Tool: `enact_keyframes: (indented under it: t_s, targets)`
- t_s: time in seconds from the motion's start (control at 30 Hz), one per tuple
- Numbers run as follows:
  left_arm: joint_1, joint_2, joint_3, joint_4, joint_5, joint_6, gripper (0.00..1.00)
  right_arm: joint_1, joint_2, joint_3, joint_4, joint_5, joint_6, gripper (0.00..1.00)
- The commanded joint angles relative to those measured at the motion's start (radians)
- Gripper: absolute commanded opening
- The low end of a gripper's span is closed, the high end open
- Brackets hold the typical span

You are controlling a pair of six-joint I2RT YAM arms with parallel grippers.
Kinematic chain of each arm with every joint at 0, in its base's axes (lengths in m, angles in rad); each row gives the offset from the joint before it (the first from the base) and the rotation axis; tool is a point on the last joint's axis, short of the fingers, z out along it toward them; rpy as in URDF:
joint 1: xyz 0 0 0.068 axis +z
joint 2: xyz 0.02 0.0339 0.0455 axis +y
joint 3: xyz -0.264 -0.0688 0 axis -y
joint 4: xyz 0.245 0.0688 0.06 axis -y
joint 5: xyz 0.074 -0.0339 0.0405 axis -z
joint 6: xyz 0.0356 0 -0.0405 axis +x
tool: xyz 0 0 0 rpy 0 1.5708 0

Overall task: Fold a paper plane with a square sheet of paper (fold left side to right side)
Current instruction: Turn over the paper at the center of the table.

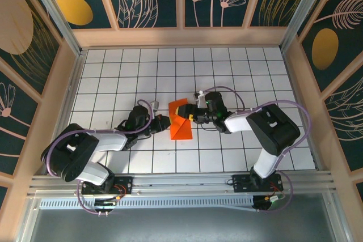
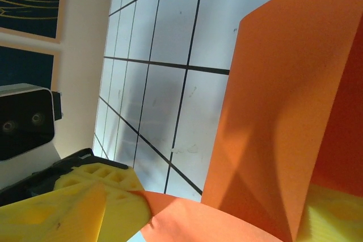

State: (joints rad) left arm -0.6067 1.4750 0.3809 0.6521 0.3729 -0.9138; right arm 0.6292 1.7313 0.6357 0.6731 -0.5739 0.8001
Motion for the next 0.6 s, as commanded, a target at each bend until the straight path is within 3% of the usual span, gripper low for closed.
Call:
enact_keyframes:
  t_s: [0.0,0.3,0.4,0.57]
  targets:
    - [0.008,0.026,-0.017,0.059,-0.013,-0.024,0.00,0.012,0.012,0.022,0.024,0.002,-0.003,0.72]
    - [0.008,0.065,-0.022,0.072,-0.023,-0.028,0.01,0.035,0.038,0.039,-0.046,0.044,-0.033,0.63]
    - [0.007,0.074,-0.021,0.072,-0.026,-0.028,0.07,0.037,0.050,0.049,-0.069,0.055,-0.038,0.54]
    - [0.008,0.090,-0.022,0.072,-0.038,-0.028,0.14,0.046,0.064,0.058,-0.086,0.068,-0.047,0.48]
